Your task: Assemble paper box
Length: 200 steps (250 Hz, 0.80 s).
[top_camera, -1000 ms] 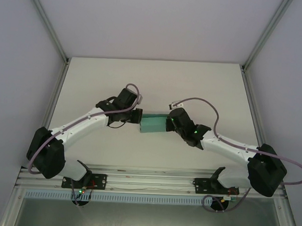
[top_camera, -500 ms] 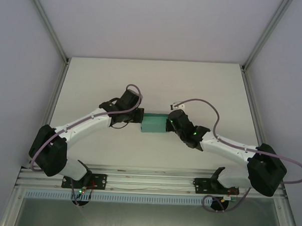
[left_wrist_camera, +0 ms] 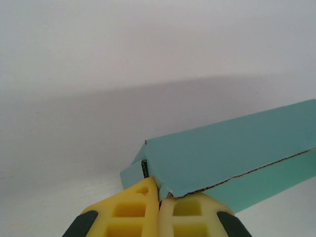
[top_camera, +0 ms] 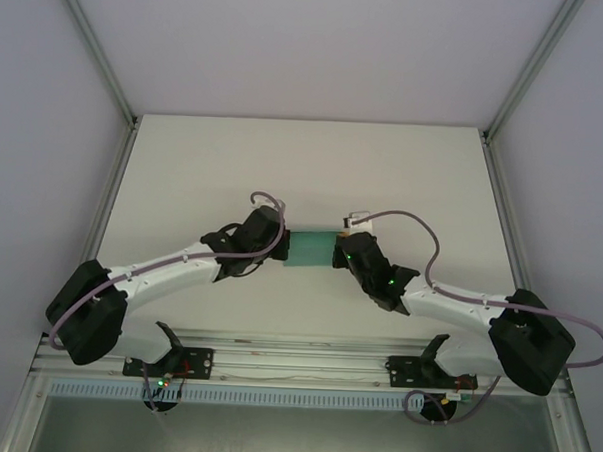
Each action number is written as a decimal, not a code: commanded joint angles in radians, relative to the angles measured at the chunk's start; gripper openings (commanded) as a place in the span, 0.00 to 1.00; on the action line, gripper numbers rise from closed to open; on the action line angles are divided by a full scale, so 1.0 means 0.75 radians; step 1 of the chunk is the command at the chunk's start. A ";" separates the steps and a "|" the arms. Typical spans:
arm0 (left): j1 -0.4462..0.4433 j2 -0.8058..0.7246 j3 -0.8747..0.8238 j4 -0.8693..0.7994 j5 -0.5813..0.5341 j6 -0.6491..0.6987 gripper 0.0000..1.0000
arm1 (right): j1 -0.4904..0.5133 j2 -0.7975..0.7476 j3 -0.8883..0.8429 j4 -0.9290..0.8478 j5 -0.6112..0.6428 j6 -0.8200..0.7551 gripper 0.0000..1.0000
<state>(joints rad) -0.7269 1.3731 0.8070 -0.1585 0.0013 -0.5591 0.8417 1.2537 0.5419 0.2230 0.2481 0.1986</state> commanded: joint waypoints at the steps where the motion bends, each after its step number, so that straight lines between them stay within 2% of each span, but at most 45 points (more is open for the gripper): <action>1: -0.037 0.099 -0.090 -0.167 0.067 -0.049 0.00 | 0.015 0.011 -0.033 -0.150 -0.047 0.035 0.12; 42: -0.039 0.129 -0.079 -0.182 0.037 -0.046 0.00 | 0.015 -0.098 0.033 -0.295 -0.043 0.108 0.31; 58: -0.039 0.126 -0.078 -0.172 0.040 -0.044 0.00 | 0.015 -0.128 0.042 -0.315 -0.053 0.113 0.43; 100: -0.053 0.101 -0.079 -0.166 0.013 -0.024 0.00 | 0.003 -0.279 0.077 -0.333 -0.070 0.135 0.64; 151: -0.061 0.082 -0.087 -0.132 0.011 -0.002 0.00 | -0.104 -0.251 0.176 -0.352 -0.114 0.179 0.66; 200: -0.060 0.065 -0.085 -0.115 0.004 0.003 0.00 | -0.183 -0.122 0.234 -0.417 -0.166 0.228 0.55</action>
<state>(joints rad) -0.7593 1.3933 0.7948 -0.0910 -0.0425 -0.5674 0.7181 1.1187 0.7025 -0.0322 0.1513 0.3374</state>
